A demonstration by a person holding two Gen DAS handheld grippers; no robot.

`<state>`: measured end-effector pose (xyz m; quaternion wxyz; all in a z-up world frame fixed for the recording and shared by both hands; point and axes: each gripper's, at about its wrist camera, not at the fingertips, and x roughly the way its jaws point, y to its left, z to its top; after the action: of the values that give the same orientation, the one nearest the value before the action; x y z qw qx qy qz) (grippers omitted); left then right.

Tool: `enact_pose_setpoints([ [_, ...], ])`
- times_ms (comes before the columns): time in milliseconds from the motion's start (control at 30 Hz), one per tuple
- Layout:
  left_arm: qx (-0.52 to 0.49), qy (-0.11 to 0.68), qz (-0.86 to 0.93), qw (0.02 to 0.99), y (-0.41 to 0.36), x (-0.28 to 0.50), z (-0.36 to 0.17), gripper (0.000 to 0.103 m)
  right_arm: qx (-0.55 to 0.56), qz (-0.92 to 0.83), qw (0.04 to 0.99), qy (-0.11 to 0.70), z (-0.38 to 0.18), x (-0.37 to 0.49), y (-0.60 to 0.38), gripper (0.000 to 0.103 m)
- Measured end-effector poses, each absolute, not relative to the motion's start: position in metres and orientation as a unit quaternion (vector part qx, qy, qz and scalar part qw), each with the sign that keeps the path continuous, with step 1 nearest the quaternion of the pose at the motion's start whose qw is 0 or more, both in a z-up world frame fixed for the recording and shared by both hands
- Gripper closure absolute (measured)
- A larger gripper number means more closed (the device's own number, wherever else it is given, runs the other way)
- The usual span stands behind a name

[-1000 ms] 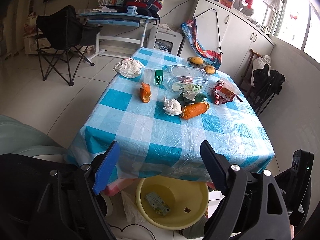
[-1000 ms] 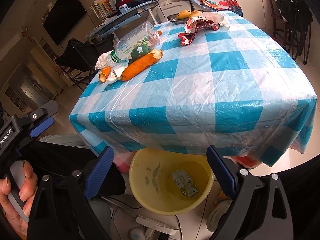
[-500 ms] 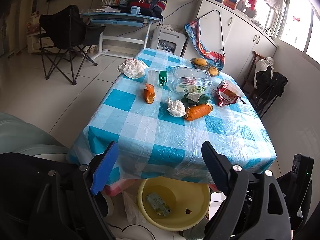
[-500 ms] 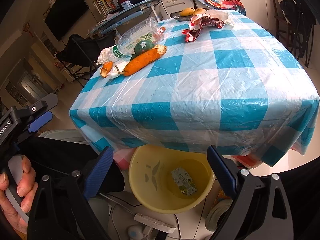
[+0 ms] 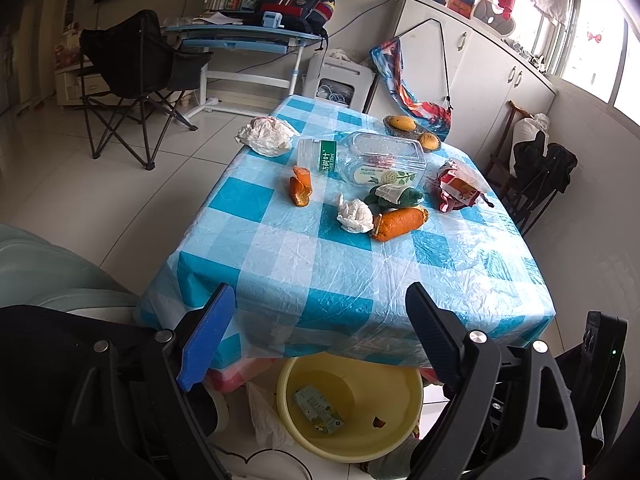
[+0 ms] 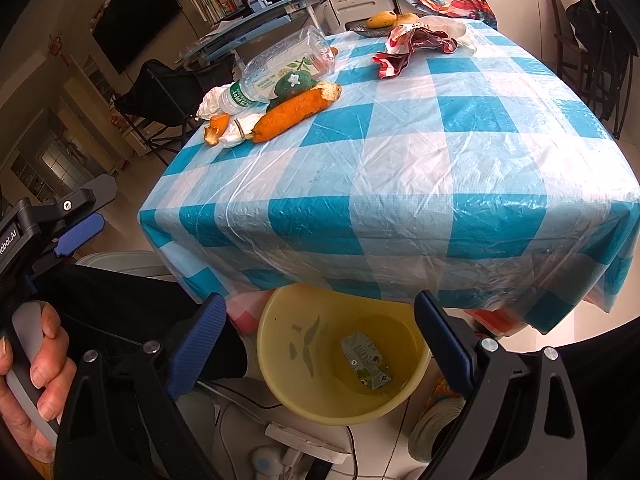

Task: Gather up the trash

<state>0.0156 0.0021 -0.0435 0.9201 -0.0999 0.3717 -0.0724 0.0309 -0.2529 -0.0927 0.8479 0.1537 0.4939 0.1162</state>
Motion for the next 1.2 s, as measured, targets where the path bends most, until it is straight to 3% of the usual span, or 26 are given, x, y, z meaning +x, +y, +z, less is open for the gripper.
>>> enact_pose_setpoints([
  [1200, -0.102, 0.372, -0.073, 0.920, 0.0034, 0.0166, -0.0433, 0.017, 0.143, 0.118, 0.848, 0.496, -0.0945, 0.0311, -0.2469, 0.012],
])
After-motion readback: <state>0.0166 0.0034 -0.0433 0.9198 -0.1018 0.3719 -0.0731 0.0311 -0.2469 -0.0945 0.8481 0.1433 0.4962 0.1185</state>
